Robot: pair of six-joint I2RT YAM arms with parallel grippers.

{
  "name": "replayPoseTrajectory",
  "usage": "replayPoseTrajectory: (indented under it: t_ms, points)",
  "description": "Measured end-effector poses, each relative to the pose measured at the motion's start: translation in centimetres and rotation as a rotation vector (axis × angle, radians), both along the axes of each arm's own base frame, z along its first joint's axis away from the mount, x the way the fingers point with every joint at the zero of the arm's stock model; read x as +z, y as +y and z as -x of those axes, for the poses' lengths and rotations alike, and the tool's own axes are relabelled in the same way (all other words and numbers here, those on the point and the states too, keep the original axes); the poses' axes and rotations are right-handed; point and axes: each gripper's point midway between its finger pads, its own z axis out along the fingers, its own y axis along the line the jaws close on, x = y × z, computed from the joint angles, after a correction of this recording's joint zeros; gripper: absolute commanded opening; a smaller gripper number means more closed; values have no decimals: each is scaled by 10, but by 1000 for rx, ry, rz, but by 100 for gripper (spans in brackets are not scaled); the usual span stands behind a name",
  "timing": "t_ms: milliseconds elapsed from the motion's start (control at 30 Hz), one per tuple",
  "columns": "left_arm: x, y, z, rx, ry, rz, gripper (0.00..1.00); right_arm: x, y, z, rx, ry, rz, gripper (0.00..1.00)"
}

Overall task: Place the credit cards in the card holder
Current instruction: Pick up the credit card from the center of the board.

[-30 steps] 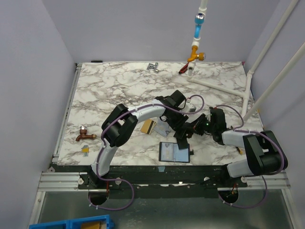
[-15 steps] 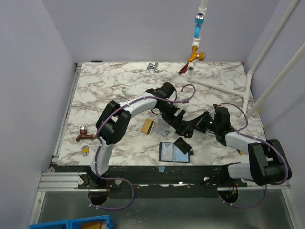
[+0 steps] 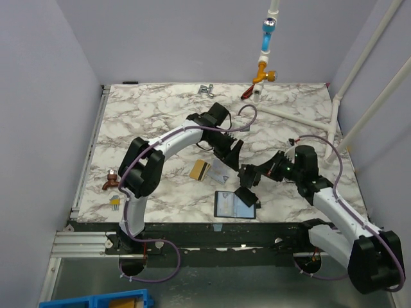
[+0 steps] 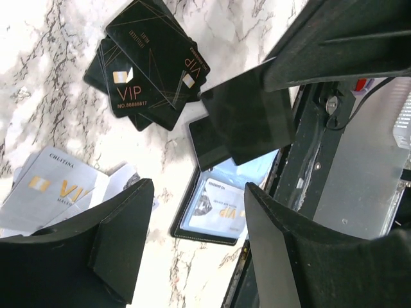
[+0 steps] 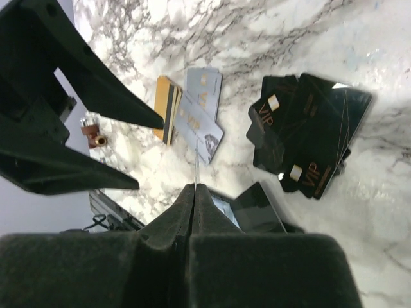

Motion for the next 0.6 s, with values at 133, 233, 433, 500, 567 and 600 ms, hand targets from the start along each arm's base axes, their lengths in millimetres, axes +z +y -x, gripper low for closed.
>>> replayPoseTrajectory:
  t_ms: [133,233,433,500,567,600]
  points:
    - [7,9,5,-3,7,13,67,10,0,14,15,-20,7,1]
    - [19,11,18,-29,52,57,67,23,-1,16,16,-51,0,1]
    - [47,8,46,-86,178,178,57,55,7,11,42,-116,-53,1]
    - [56,8,55,-98,224,215,57,62,11,11,52,-130,-81,1]
    - [65,7,59,-105,255,247,58,70,14,12,64,-142,-114,1]
    - [69,8,60,-107,269,261,59,76,16,12,70,-153,-135,1]
